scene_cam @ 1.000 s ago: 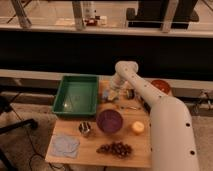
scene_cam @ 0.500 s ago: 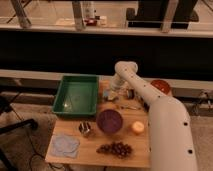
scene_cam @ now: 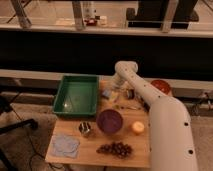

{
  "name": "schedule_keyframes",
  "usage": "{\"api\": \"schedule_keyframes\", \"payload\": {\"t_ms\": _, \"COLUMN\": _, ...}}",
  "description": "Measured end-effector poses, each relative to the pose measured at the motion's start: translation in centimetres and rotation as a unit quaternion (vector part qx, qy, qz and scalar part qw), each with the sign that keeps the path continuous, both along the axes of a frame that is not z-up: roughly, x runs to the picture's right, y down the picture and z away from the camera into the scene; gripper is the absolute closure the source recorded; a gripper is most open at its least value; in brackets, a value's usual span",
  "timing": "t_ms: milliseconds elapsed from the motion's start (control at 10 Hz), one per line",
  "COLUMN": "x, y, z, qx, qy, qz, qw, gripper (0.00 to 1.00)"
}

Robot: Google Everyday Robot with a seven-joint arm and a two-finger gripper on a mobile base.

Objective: Place sponge in table surface

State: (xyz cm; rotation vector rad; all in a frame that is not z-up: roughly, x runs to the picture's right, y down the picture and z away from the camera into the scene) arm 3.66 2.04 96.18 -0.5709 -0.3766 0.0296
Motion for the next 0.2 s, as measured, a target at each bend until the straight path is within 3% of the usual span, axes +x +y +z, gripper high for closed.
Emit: {"api": "schedule_keyframes", "payload": {"t_ms": 200, "x": 0.1, "y": -0.31, "z": -0.4, "qx": 0.009, "qy": -0.004, "qz": 0.003, "qw": 1.0, "gripper": 0.2}}
